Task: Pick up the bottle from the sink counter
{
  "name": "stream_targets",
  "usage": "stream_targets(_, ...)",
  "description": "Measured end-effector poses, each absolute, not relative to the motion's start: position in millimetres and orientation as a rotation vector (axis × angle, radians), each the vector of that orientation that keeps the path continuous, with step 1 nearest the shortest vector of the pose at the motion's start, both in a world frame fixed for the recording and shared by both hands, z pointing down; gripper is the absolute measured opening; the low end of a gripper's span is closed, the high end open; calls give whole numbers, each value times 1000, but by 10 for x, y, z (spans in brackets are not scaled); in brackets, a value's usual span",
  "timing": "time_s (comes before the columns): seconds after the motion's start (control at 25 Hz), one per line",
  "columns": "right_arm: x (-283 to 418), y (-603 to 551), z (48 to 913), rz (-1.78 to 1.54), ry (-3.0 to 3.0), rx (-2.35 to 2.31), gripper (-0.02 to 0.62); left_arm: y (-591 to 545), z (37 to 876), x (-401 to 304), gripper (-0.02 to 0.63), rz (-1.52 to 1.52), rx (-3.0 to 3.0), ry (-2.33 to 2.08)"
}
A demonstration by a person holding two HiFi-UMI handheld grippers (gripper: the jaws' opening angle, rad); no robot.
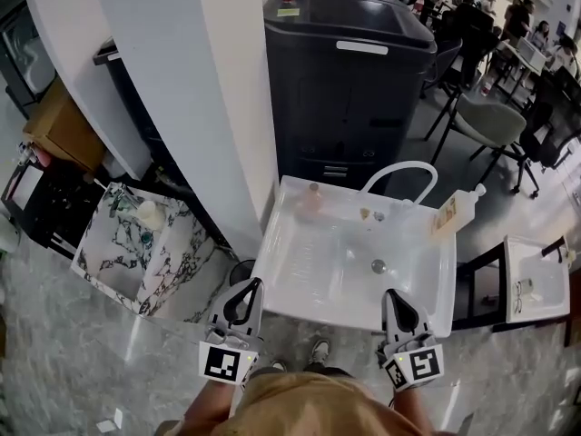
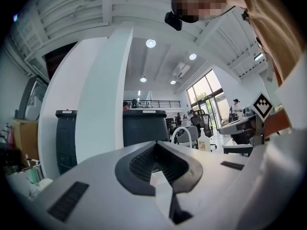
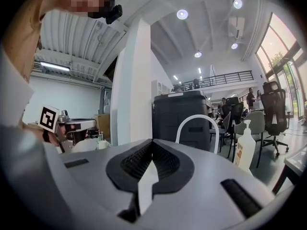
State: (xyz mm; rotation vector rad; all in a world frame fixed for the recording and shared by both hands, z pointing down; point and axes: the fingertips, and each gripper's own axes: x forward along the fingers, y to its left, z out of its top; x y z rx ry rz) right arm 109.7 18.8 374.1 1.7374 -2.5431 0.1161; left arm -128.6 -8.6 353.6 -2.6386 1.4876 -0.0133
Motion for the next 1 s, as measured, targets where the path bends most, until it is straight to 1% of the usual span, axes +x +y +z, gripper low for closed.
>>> stream_targets(0.88, 1249, -49, 4001, 198, -2519, 1709, 0, -629, 3887, -1084, 2, -118, -2684, 1528)
stream_targets(1.0, 1254, -74, 4032, 208, -2522, 1705, 0, -691, 3925, -1046, 20, -128, -2686, 1528)
